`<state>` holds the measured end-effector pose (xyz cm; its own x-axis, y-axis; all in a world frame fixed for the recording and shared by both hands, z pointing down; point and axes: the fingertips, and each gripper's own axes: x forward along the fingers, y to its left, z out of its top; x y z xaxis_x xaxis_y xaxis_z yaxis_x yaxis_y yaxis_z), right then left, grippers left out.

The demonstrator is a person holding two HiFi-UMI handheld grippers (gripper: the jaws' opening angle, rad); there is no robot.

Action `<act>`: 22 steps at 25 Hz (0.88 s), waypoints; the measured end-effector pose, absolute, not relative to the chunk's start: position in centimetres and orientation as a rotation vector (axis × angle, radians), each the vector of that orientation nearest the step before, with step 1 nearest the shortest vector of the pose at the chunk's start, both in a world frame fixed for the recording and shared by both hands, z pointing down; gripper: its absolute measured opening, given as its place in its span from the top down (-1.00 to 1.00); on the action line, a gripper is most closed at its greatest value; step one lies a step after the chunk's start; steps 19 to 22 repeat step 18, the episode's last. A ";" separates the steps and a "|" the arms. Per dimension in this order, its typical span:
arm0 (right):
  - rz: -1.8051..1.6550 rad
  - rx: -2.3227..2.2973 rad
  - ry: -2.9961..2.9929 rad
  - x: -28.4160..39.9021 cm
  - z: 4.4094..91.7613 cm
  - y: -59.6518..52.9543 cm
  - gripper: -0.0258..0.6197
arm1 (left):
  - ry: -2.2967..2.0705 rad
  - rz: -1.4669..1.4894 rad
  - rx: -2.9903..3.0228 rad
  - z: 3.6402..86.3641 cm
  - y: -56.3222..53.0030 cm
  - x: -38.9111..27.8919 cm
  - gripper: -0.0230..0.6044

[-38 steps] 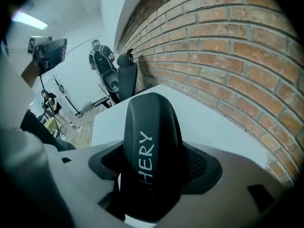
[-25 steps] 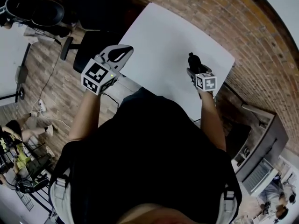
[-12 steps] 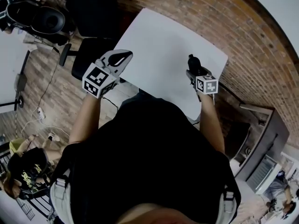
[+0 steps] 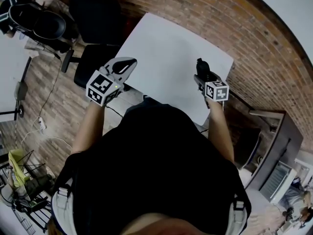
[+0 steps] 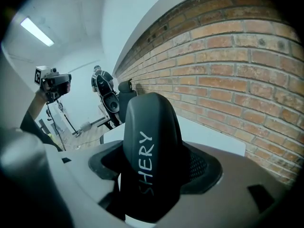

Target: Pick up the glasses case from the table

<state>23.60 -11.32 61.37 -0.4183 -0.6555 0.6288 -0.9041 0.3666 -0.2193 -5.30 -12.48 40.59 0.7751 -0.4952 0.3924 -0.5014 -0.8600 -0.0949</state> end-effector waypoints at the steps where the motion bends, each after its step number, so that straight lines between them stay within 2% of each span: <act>1: 0.758 1.354 -2.202 23.6 61.1 -11.2 -0.15 | -0.827 0.644 2.947 40.5 -12.2 -5.3 0.89; 22: 0.708 1.381 -2.288 24.4 57.7 -7.1 -0.15 | -0.825 0.619 2.946 40.6 -7.7 -4.6 0.89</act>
